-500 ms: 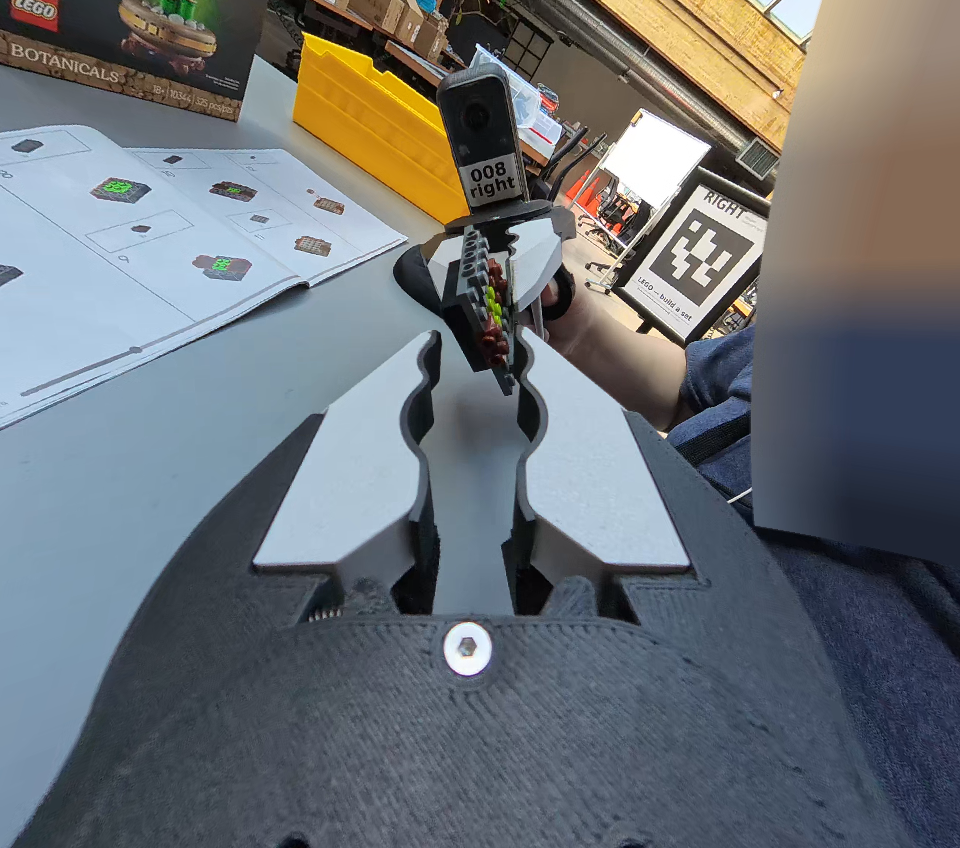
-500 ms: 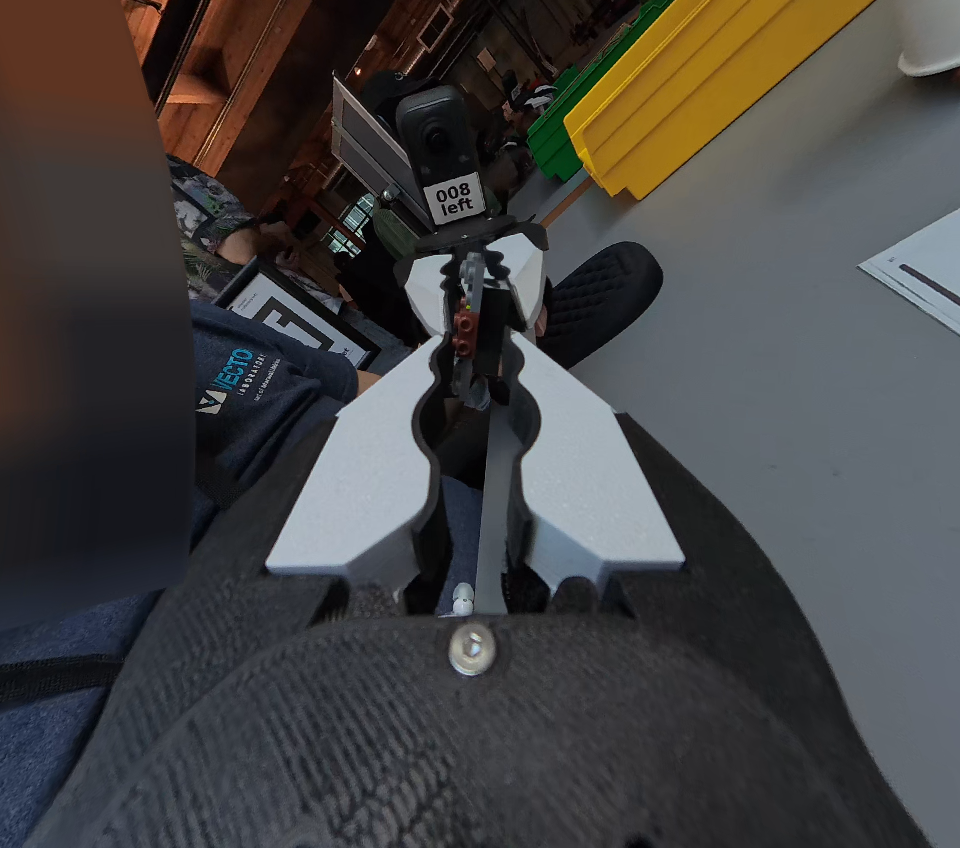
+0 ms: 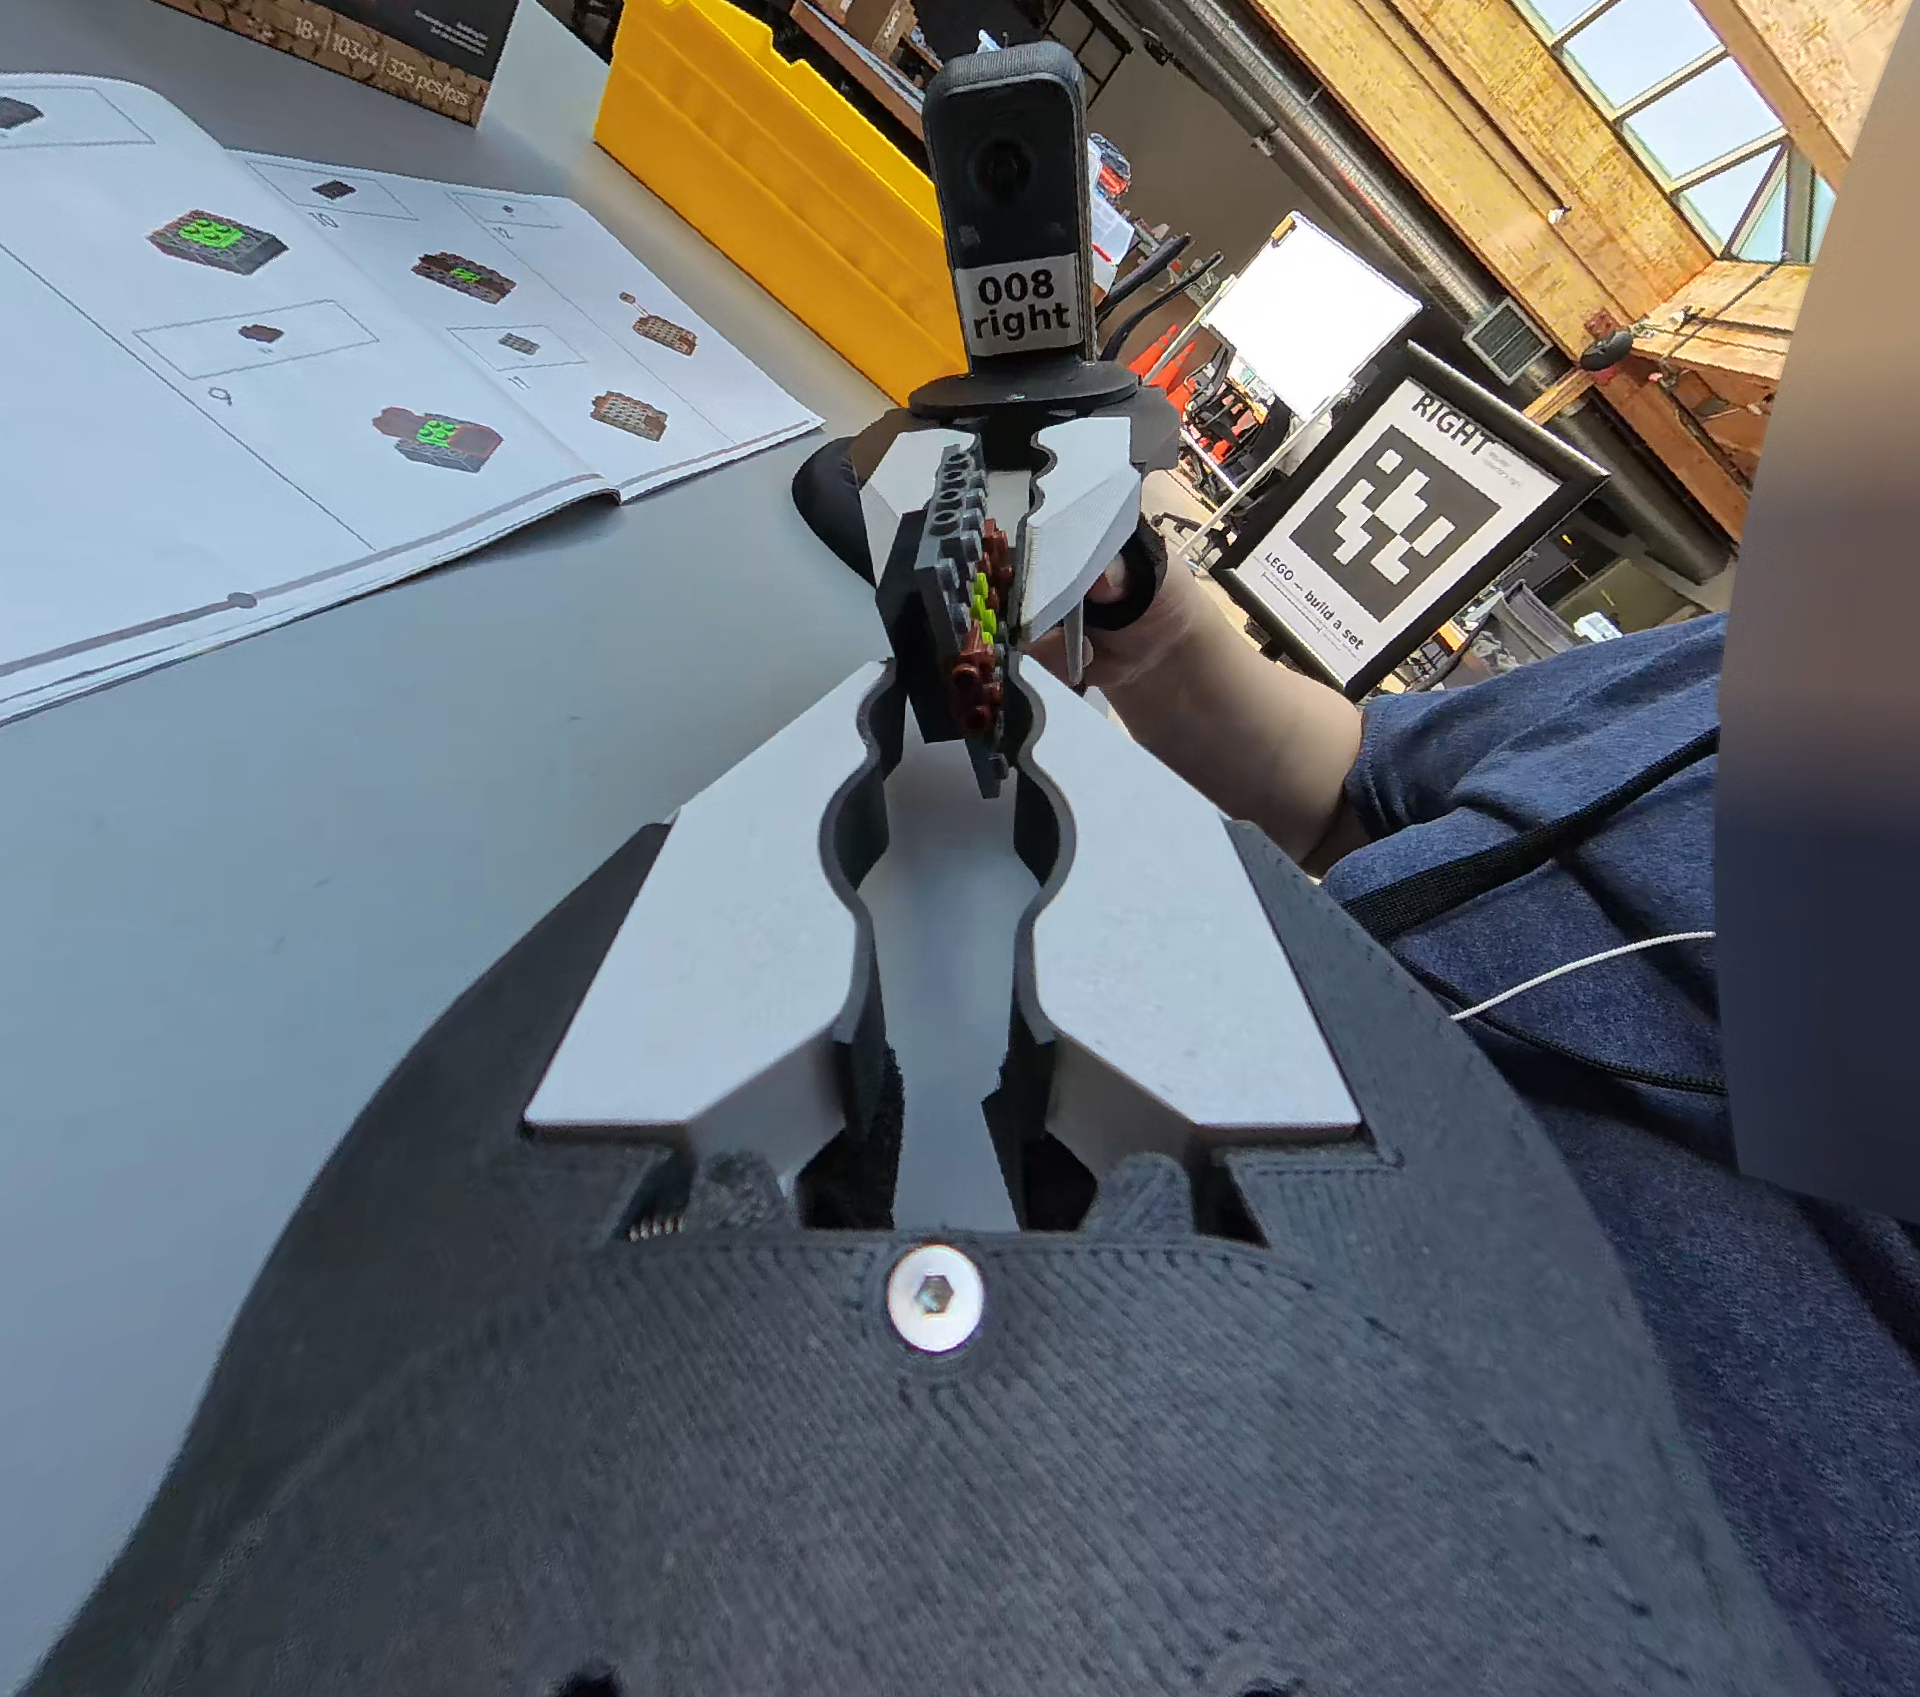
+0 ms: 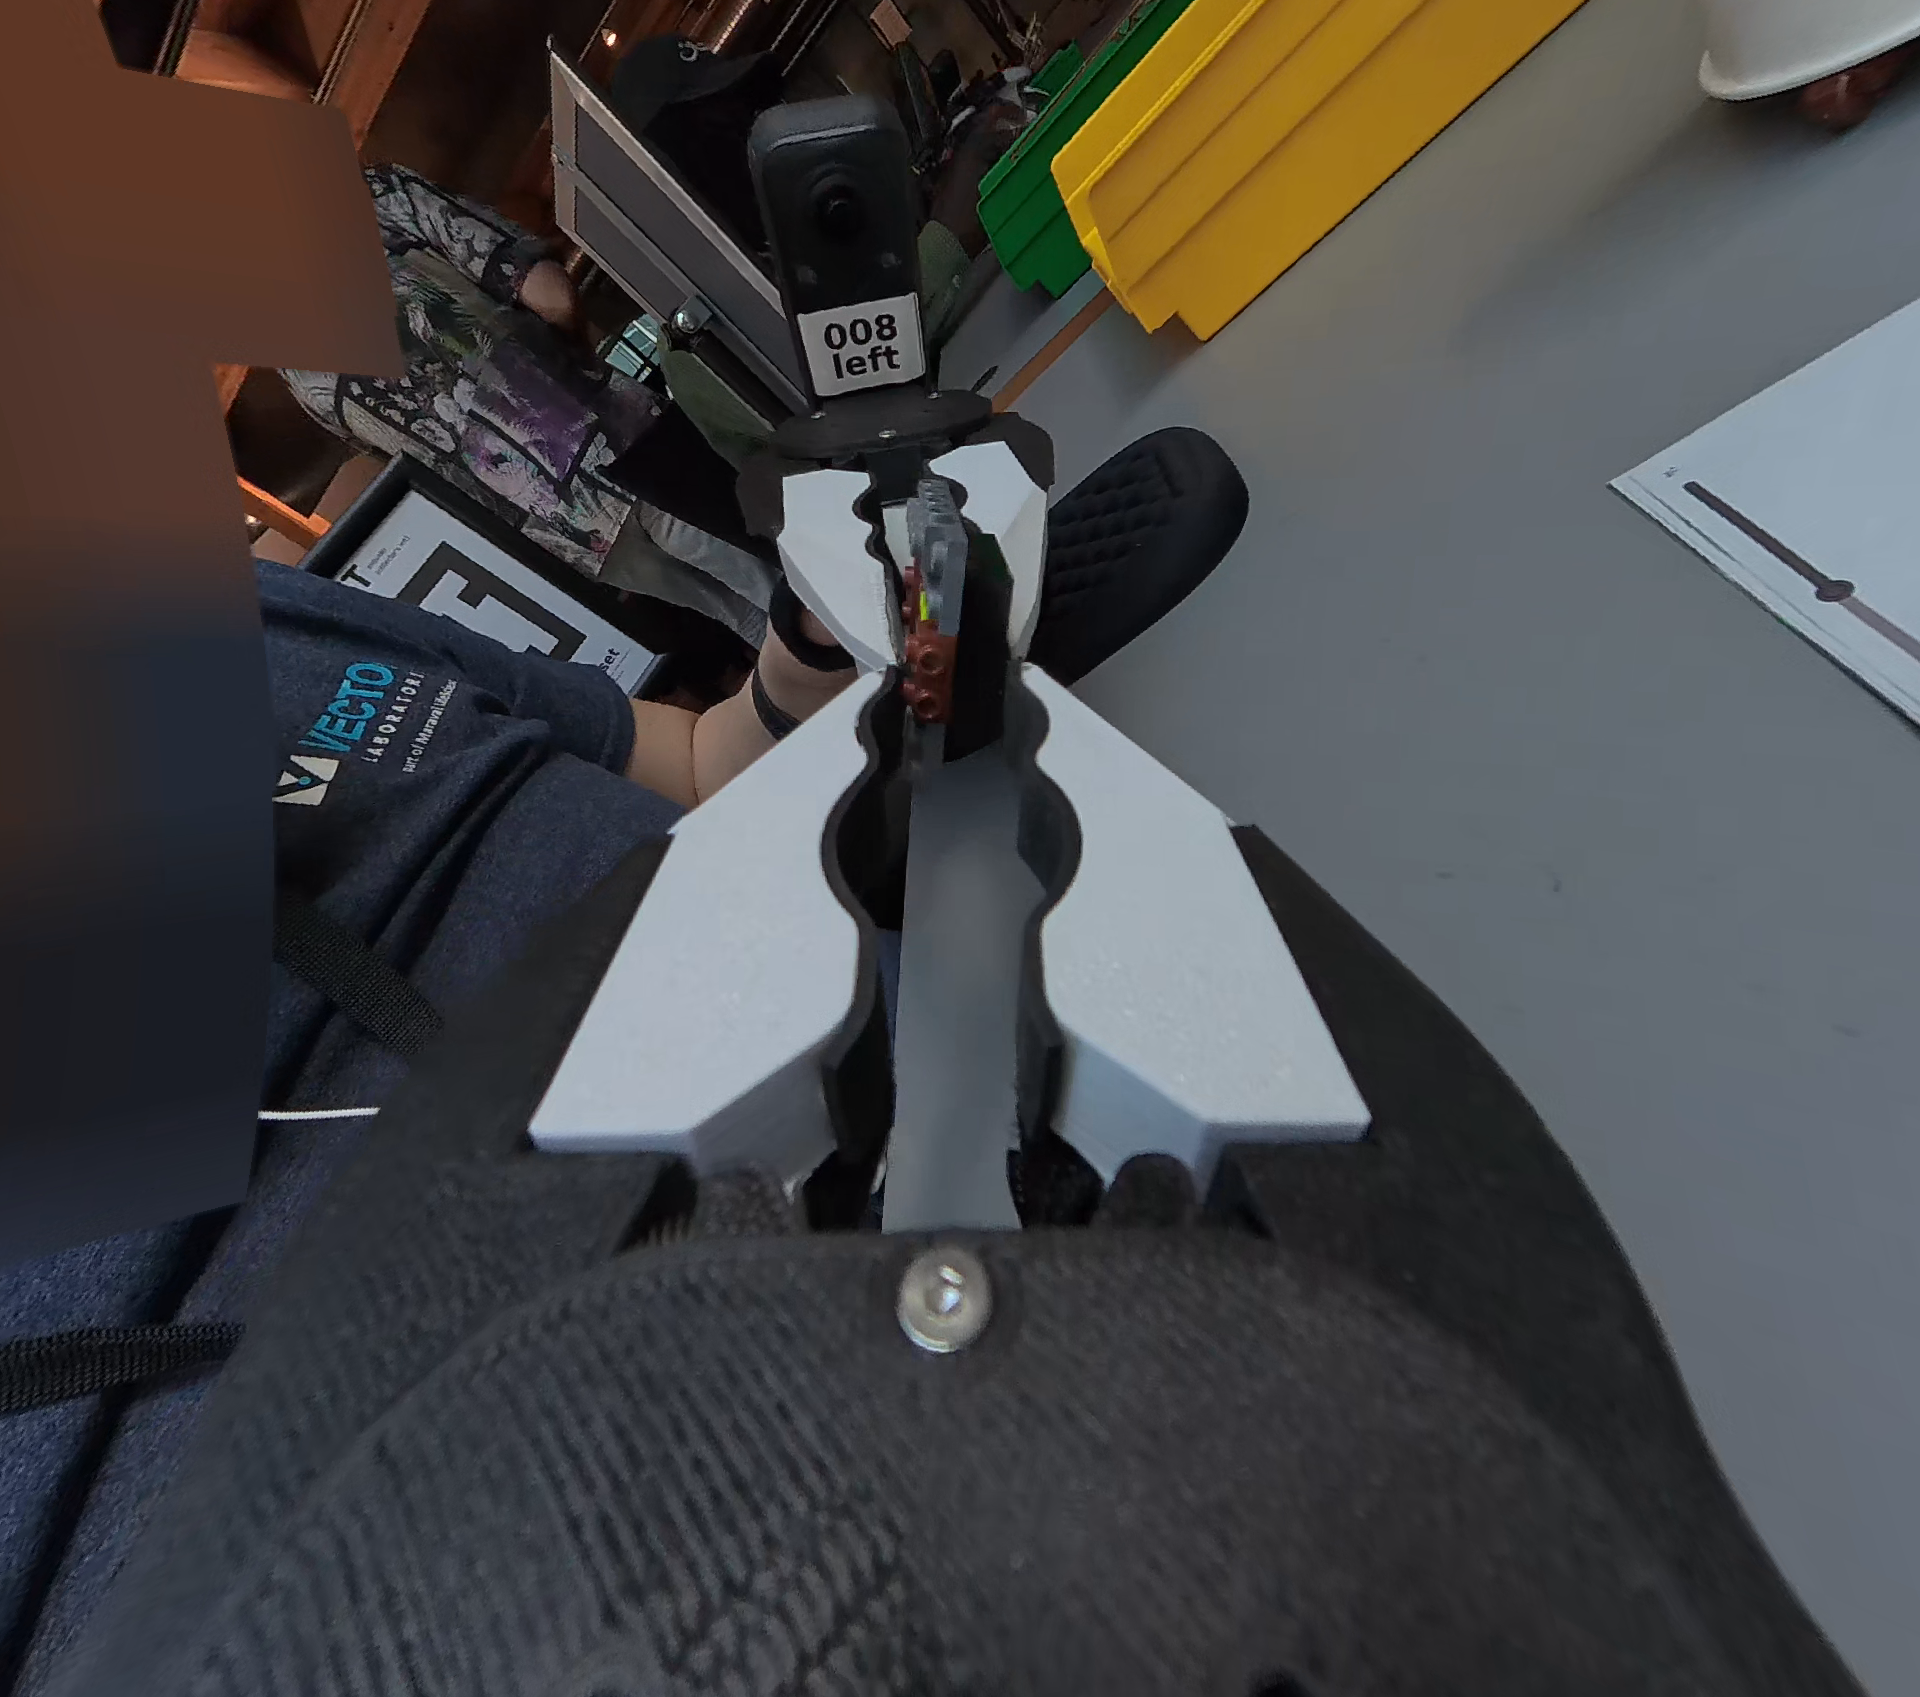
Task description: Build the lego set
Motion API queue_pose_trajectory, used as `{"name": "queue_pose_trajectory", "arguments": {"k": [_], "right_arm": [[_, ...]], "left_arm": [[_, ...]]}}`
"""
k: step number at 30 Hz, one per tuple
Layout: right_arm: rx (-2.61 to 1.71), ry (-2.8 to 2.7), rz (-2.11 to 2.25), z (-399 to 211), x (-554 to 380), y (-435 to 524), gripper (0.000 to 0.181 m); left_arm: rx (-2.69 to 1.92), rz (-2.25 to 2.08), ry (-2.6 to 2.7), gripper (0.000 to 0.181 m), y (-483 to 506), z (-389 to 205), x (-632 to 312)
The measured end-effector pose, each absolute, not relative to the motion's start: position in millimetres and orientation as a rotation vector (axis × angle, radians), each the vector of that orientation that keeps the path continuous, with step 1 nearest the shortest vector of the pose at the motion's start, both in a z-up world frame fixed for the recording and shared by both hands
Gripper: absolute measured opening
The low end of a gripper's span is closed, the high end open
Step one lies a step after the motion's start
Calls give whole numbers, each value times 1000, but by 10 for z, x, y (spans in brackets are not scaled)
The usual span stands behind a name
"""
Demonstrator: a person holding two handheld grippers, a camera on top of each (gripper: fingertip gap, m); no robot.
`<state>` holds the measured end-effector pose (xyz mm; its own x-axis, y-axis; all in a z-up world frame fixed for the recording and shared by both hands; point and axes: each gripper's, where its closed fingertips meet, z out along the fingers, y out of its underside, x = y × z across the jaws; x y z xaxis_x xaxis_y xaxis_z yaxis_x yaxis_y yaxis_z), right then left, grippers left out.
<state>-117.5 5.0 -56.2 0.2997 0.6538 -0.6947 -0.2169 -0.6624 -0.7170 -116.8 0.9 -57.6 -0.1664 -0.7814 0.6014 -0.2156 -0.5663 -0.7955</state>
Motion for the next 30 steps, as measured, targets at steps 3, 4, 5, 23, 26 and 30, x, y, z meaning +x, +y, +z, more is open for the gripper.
{"name": "queue_pose_trajectory", "arguments": {"k": [3, 4, 5, 23, 26, 30], "right_arm": [[-1845, -410, 1424, -597, -1176, 59, 22], [-1854, -420, 1422, -605, -1185, 52, 23], [-1863, -431, 1420, -616, -1194, 45, 23], [-1907, -395, 1568, -690, -1270, 5, 17], [-1911, -399, 1550, -697, -1251, 2, 17], [-1927, -420, 1521, -716, -1258, -8, 17]], "left_arm": [[-1691, -1762, 1140, 16, 7, -594, -1157], [-1696, -1761, 1141, 16, 3, -601, -1153], [-1701, -1760, 1140, 16, 2, -609, -1148], [-1665, -1880, 1069, 19, 27, -563, -1198], [-1640, -1844, 1103, 25, 74, -562, -1271], [-1656, -1728, 1226, 27, 41, -655, -1298]]}}
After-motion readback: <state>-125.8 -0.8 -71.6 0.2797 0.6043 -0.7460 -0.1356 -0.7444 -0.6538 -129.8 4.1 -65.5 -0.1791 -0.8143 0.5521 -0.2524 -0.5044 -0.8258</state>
